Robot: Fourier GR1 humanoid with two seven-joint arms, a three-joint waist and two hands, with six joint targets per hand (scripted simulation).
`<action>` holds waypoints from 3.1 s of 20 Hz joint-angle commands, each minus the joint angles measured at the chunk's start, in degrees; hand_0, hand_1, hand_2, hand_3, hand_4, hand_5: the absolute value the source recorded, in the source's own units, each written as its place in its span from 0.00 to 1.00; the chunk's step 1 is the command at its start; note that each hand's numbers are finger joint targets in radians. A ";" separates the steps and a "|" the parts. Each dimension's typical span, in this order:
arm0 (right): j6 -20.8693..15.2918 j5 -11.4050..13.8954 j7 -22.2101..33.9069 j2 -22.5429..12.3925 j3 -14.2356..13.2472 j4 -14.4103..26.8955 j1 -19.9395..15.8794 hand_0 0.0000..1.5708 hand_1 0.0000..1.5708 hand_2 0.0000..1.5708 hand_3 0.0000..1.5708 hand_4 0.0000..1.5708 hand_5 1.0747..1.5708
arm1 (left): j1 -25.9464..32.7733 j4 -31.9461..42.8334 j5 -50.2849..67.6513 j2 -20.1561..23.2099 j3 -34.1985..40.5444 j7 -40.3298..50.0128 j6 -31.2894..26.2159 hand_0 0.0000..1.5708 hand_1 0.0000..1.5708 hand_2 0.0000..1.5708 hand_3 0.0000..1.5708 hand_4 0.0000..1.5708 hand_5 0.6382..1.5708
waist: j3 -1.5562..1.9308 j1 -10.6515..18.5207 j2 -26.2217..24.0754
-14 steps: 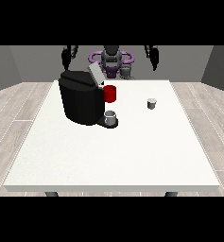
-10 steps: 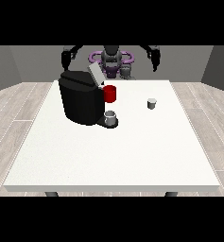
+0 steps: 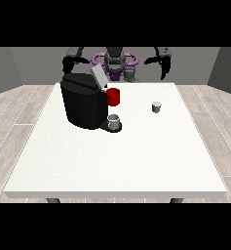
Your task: Insert the coffee pod into the coffee machine and close the lid
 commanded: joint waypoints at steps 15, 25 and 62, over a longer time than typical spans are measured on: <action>-0.44 3.93 -4.81 1.78 4.36 -0.46 -5.29 0.00 0.00 0.00 0.00 0.29 1.00 | -13.87 22.43 -21.46 14.28 2.09 -4.80 7.48 0.00 0.00 0.00 0.00 0.00 1.00 | -0.09 -8.97 14.48; -2.34 4.02 0.18 0.51 3.04 -3.15 -10.56 0.00 0.00 0.00 0.00 0.33 1.00 | -23.14 39.41 -24.77 20.34 3.65 -7.75 3.05 0.00 0.00 0.00 0.00 0.00 1.00 | -0.11 -10.48 20.47; -3.41 2.94 -4.76 0.98 -0.43 9.84 -12.32 0.00 0.00 0.00 0.00 0.24 1.00 | -28.62 47.94 -38.87 12.35 -3.67 -11.14 7.26 0.85 0.85 0.85 0.75 0.05 1.00 | -0.08 -9.06 15.21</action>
